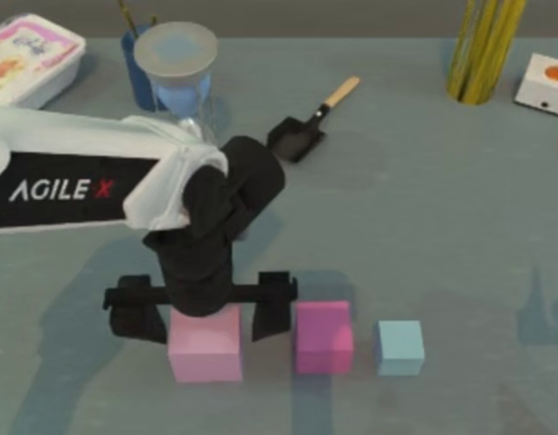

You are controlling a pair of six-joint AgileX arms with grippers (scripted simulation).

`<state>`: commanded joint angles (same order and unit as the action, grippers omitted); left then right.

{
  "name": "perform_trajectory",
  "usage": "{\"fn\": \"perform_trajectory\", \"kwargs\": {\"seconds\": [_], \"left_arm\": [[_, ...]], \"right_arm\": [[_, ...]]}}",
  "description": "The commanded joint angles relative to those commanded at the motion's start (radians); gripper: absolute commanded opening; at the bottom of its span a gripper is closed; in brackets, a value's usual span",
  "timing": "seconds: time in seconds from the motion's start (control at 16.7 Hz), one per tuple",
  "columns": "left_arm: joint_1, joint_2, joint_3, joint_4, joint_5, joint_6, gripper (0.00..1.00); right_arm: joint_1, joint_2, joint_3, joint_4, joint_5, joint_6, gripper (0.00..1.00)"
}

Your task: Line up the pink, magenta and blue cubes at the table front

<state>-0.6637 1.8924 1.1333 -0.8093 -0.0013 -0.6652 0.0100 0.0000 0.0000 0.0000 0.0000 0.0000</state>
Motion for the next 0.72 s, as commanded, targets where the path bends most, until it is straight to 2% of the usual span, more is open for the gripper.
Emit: {"fn": "perform_trajectory", "kwargs": {"seconds": [0.3,0.72], "left_arm": [[0.001,-0.006,0.014,-0.017,0.002,0.000,1.00],[0.016,-0.091,0.156,-0.252,0.000,-0.004,1.00]], "right_arm": [[0.000,0.000,0.000,0.000,0.000,0.000,1.00],[0.000,0.000,0.000,0.000,0.000,0.000,1.00]]}}
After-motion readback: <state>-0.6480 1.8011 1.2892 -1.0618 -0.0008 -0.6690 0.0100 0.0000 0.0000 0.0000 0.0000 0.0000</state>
